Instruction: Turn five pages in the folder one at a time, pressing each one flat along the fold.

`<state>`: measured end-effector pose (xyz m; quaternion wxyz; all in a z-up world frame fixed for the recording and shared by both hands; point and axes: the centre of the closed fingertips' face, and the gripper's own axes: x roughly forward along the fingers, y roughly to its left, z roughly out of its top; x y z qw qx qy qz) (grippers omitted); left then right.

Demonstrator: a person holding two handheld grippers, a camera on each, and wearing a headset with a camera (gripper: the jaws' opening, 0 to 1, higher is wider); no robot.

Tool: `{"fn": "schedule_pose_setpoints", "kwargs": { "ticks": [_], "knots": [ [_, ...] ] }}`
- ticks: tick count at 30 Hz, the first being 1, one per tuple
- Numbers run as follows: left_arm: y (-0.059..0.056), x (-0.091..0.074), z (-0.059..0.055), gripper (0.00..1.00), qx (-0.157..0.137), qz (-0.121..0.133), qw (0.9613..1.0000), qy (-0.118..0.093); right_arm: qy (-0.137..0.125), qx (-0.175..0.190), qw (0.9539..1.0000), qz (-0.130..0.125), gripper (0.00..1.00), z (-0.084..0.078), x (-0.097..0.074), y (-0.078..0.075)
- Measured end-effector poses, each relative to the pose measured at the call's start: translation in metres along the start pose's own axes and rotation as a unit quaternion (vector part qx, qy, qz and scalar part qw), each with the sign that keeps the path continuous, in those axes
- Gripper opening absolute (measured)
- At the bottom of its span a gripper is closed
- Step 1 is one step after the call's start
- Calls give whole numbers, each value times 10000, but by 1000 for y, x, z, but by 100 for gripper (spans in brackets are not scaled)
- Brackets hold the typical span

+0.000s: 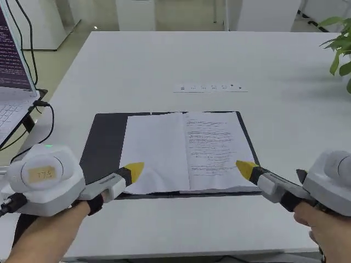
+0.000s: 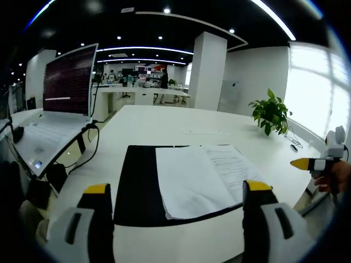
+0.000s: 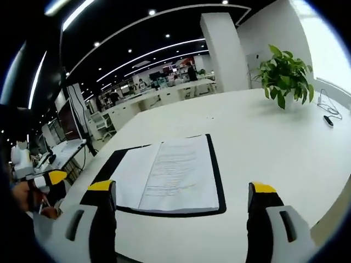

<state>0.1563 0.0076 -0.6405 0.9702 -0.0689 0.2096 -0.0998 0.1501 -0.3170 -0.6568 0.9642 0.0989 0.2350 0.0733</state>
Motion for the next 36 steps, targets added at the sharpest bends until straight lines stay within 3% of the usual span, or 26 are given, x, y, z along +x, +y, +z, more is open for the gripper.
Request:
{"fn": "schedule_pose_setpoints", "kwargs": {
  "ticks": [5, 10, 15, 17, 22, 27, 29, 33, 36],
  "knots": [
    [6, -4, -11, 99, 169, 93, 9996, 186, 21, -182, 9998, 67, 100, 1, 1, -1],
    [9, -3, -11, 99, 250, 169, 9993, 212, -18, -192, 9998, 87, 98, 4, -1, -7],
    [-3, 6, -6, 99, 510, 82, 9983, 270, -16, -66, 10000, 71, 95, 1, -3, -16],
    [-13, 15, -6, 99, 628, -52, 9974, 337, -32, -15, 10000, 88, 94, 2, -4, -18],
    [-51, 38, -7, 99, 942, -434, 9935, 461, -260, 8, 9997, 20, 91, 15, -11, -28],
    [-101, 67, -17, 92, 1344, -919, 9842, 690, -346, 21, 9993, -117, 89, 18, -18, -42],
    [-113, 80, -20, 93, 1393, -1040, 9824, 681, -347, 16, 9993, -159, 88, 17, -20, -48],
    [-149, 98, -30, 90, 1514, -1347, 9756, 849, -392, 228, 9988, -196, 89, 18, -21, -55],
    [-169, 111, -40, 87, 1521, -1500, 9723, 951, -379, 176, 9989, -199, 88, 17, -20, -57]
  ]
}}
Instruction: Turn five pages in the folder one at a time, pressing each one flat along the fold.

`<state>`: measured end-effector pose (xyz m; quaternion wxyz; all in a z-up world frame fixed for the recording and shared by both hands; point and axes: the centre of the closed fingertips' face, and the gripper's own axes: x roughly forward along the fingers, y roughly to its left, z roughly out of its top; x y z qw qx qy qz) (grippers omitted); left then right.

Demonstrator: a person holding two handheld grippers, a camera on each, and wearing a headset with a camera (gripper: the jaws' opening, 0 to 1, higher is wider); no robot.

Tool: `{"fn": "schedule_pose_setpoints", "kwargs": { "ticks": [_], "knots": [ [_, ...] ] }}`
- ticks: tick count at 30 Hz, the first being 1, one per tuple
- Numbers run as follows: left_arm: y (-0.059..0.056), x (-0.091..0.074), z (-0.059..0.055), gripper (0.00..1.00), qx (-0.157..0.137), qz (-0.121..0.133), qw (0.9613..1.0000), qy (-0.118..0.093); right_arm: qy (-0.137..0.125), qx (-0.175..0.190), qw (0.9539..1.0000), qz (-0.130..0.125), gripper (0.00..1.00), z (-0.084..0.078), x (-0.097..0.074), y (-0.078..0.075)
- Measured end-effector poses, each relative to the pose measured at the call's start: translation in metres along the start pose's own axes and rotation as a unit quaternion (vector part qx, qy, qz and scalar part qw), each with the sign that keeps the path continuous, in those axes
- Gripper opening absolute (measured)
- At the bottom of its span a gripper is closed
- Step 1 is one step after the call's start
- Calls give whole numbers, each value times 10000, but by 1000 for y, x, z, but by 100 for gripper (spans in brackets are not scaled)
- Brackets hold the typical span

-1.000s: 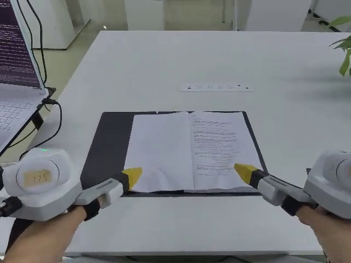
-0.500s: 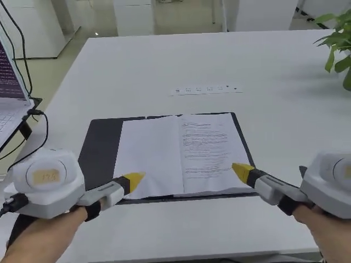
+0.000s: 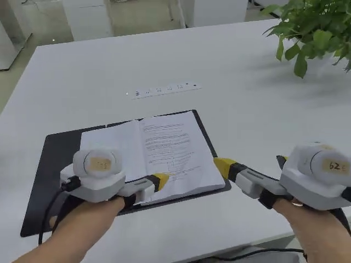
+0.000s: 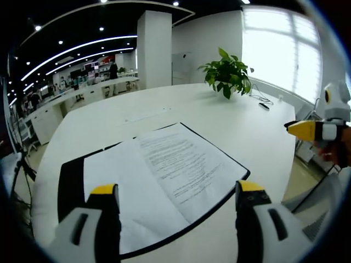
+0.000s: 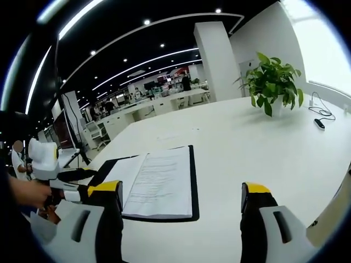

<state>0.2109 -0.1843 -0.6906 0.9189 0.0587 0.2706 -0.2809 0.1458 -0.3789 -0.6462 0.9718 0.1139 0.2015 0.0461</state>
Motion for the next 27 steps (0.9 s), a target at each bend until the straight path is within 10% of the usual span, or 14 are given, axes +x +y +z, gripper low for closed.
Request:
{"fn": "schedule_pose_setpoints", "kwargs": {
  "ticks": [13, 27],
  "knots": [
    [-62, 65, -17, 72, -43, -482, 9980, 411, 132, 163, 9997, 119, 87, -18, 3, -4],
    [-77, 97, -25, 65, -12, -330, 9990, 293, 118, 350, 9992, 178, 85, -23, 6, -10]
  ]
}}
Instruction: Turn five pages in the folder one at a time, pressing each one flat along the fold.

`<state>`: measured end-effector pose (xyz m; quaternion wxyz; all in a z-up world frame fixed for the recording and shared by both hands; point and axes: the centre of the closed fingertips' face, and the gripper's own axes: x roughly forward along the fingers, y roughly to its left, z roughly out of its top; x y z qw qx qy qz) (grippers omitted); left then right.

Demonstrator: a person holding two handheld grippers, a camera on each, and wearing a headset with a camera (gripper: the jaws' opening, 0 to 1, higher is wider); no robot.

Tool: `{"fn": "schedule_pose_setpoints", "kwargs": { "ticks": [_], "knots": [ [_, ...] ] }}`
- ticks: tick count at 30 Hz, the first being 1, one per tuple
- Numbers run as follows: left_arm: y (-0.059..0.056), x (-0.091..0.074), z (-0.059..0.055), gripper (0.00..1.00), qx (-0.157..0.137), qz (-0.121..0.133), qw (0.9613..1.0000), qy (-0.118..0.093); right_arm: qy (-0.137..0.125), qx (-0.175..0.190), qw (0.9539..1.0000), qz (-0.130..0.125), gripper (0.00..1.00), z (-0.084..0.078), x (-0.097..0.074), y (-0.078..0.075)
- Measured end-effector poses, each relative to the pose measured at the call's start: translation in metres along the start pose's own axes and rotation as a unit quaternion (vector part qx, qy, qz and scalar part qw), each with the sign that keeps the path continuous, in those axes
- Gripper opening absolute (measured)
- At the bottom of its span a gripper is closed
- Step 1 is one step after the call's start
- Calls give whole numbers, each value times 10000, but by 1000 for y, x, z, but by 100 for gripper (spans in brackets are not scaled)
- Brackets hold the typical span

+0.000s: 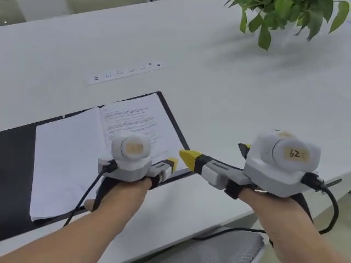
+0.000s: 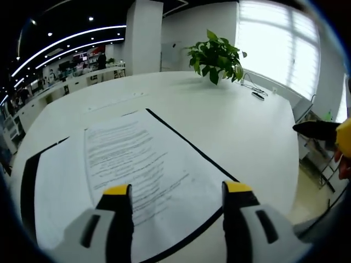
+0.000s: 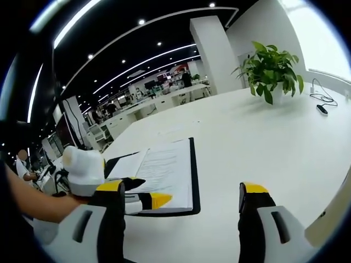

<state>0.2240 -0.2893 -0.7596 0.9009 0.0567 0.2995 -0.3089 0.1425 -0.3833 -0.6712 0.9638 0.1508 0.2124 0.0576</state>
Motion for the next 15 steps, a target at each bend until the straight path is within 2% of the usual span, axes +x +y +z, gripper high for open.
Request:
{"fn": "schedule_pose_setpoints", "kwargs": {
  "ticks": [5, 7, 8, 10, 11, 12, 15],
  "knots": [
    [-4, 8, -3, 63, 42, 0, 10000, -31, 63, 24, 10000, -4, 84, -4, 1, -2],
    [-4, 11, -11, 61, 111, 43, 9999, 76, 84, 43, 10000, 18, 84, -7, 2, -2],
    [-3, 12, -21, 59, 167, 82, 9996, 228, 102, 38, 9999, 16, 84, -8, 2, -2],
    [1, 13, -18, 57, 484, 216, 9986, -37, 142, 13, 9999, 25, 84, -9, 2, -1],
    [-1, 13, -19, 57, 300, 182, 9993, -118, 146, 11, 9999, 28, 84, -10, 2, -1],
    [0, 12, -20, 56, 236, 190, 9994, -171, 143, 13, 9999, 23, 83, -10, 2, -1],
    [1, 11, -20, 56, 252, 162, 9988, -394, 143, 21, 9999, 6, 83, -10, 2, -2]
  ]
}}
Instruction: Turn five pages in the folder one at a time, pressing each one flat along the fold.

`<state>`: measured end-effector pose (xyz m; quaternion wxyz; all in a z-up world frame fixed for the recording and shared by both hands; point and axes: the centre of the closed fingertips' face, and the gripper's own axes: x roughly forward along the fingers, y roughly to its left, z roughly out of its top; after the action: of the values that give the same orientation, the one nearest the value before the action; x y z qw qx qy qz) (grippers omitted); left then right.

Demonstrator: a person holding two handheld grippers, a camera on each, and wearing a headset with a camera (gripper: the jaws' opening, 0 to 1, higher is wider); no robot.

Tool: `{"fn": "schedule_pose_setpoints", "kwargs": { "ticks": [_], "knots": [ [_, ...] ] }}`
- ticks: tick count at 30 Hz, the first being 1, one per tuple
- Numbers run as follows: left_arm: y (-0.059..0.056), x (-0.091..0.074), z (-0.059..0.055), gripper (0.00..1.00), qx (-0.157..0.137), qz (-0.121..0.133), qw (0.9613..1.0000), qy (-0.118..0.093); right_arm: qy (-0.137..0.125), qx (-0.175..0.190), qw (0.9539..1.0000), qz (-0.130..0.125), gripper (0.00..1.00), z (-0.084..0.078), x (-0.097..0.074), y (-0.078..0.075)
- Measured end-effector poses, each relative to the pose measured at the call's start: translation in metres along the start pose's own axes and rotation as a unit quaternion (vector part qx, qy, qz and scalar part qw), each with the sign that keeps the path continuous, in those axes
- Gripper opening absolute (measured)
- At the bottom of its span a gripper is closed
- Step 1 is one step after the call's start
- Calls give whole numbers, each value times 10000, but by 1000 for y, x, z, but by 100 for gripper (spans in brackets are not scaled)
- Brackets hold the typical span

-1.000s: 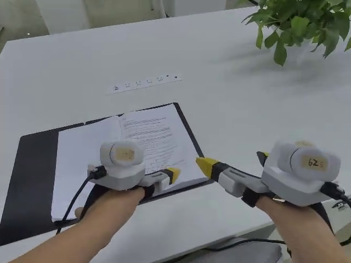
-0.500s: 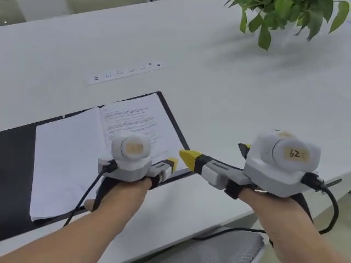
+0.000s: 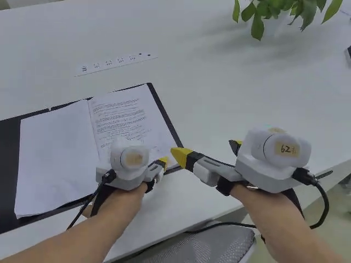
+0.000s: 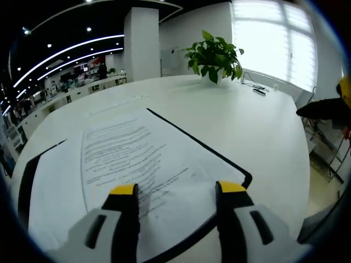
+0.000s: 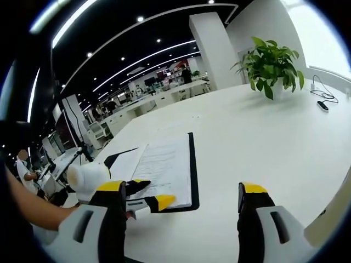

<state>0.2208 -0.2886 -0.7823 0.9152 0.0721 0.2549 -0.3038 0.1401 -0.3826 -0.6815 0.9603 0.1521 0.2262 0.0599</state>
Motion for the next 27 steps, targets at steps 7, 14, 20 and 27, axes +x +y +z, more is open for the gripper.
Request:
{"fn": "schedule_pose_setpoints", "kwargs": {
  "ticks": [7, 14, 20, 27],
  "knots": [
    [5, -2, 0, 51, 24, -157, 9994, -311, 86, -6, 10000, -37, 82, -6, 0, -1],
    [10, -4, 1, 42, 61, -198, 9988, -438, 138, -22, 9999, -67, 81, -9, 1, -1],
    [18, -4, 1, 30, -34, -127, 9988, -471, 193, -48, 9998, -45, 81, -12, 3, 1],
    [26, -2, 2, 17, -143, 32, 9988, -459, 269, -58, 9996, 7, 79, -15, 4, 5]
  ]
}}
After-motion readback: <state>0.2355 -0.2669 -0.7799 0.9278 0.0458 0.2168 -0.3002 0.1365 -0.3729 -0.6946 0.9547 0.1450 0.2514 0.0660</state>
